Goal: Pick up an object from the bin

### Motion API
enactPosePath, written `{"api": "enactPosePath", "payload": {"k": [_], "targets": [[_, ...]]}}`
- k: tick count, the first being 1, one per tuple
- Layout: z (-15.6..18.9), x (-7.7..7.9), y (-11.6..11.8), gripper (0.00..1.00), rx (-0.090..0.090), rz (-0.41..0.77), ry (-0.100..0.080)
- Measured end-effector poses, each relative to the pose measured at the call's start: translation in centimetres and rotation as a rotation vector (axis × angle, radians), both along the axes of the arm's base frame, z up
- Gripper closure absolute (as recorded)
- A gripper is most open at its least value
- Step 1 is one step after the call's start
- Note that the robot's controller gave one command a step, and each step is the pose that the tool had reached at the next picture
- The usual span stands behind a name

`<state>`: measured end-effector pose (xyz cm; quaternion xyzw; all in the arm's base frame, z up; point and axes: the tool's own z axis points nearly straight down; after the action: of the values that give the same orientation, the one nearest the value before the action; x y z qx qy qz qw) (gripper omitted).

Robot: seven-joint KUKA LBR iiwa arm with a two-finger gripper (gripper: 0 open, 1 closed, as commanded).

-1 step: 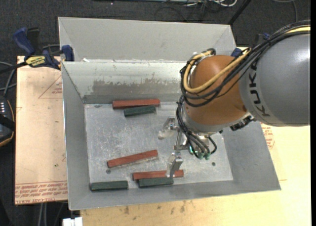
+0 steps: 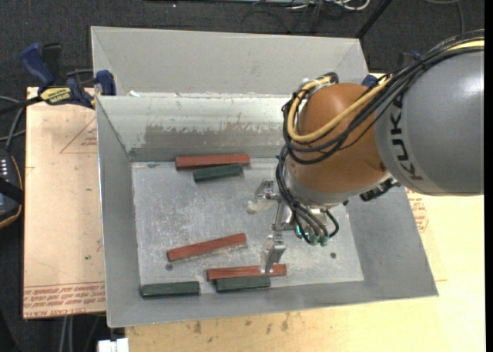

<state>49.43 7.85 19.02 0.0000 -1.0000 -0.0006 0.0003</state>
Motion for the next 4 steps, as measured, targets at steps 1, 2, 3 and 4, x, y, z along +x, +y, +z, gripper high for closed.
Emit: {"api": "enactPosePath", "payload": {"k": [1,2,3,4], "targets": [[-5.0,-0.1,0.5,0.00,0.001,-0.013,-0.007],[-10.7,2.3,3.9,1.00,0.006,0.047,-0.020],[-10.7,2.4,4.0,1.00,0.007,0.047,-0.028],[-0.7,1.6,5.3,1.00,0.000,0.108,-0.002]]}}
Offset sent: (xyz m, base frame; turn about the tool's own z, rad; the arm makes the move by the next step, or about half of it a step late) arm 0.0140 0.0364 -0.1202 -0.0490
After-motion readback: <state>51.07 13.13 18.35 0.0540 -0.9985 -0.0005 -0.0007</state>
